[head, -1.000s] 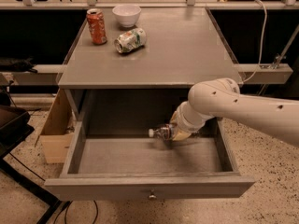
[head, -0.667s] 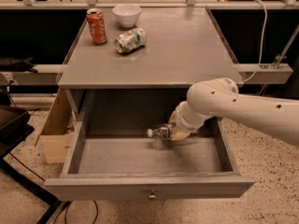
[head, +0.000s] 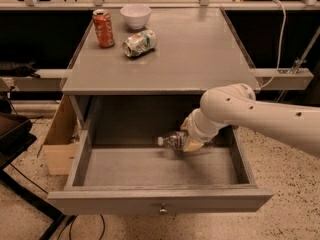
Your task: Place water bottle into top drawer
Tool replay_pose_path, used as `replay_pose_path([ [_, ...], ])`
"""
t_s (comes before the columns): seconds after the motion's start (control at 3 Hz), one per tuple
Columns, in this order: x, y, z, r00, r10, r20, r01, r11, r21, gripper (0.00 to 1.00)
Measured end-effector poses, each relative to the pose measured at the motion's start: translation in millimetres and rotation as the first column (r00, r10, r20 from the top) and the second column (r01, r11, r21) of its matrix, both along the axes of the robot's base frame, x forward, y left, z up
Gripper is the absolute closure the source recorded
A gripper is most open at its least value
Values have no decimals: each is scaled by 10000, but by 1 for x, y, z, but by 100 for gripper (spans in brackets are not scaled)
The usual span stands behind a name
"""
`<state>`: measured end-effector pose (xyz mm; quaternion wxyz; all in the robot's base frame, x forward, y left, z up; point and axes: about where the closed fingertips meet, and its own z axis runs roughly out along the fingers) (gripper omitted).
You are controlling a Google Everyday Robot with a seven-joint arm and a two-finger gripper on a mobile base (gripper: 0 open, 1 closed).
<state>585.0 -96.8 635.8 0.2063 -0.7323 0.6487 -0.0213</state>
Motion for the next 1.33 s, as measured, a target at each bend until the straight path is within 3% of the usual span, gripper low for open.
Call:
replay_pose_path([
  [0.33, 0, 0, 0, 10000, 1, -1, -1, 10000, 0, 0],
  [1.0, -9, 0, 8, 9999, 134, -68, -133, 9996, 231, 0],
  [1.33, -31, -13, 31, 9991, 426, 54, -428, 9980, 459, 0],
])
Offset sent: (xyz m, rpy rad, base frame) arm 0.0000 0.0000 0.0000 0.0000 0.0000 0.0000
